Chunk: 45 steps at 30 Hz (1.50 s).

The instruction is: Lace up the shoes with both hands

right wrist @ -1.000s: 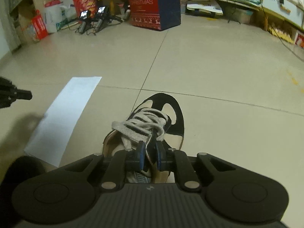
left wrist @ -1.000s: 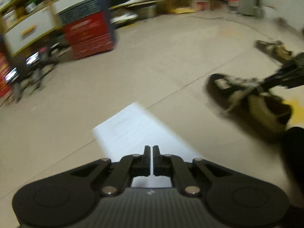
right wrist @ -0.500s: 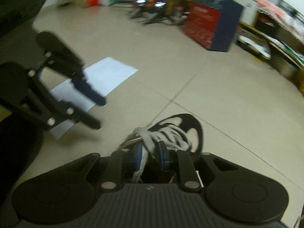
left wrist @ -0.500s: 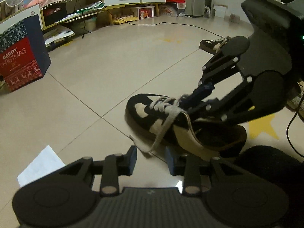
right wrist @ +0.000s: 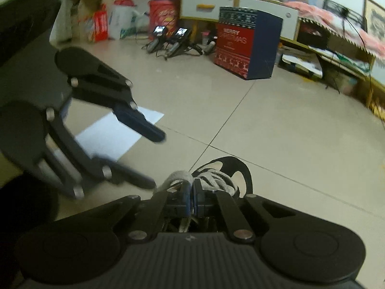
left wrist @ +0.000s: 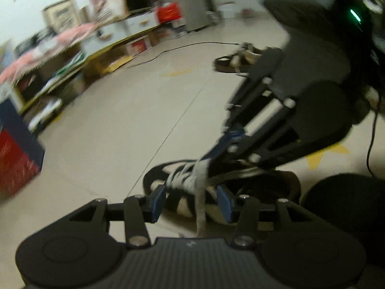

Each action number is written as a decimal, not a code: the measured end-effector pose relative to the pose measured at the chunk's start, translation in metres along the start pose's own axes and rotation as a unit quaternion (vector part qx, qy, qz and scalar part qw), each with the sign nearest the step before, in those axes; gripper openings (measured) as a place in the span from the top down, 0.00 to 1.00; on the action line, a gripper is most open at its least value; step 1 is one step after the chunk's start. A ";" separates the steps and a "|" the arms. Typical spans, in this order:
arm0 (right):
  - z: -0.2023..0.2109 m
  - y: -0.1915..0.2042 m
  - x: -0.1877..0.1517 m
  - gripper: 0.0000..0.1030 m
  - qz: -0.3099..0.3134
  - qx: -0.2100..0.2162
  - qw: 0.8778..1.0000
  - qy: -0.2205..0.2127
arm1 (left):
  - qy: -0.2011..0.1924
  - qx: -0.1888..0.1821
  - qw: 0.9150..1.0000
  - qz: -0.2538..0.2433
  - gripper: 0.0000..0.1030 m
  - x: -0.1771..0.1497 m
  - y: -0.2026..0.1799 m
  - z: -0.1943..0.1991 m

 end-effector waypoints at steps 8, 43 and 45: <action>0.004 -0.002 0.007 0.97 0.004 0.002 1.000 -0.026 | -0.011 0.003 1.000 -0.026 0.83 0.011 -0.012 -0.024; -0.007 -0.016 -0.029 0.95 -0.101 -0.079 0.988 0.086 | -0.019 0.078 0.991 0.106 0.99 0.007 0.024 0.021; -0.005 -0.010 -0.029 0.89 -0.084 -0.068 0.991 0.083 | -0.030 0.058 0.992 0.107 0.98 0.014 0.017 0.026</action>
Point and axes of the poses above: each gripper's, at about its wrist camera, not at the fingertips, and z roughly against the way its jaws point, y to its left, x to its top, the point moved 9 cm from there along -z, roughly the way its jaws point, and after that the axes turned 15 degrees about z, right-handed, at the moved point
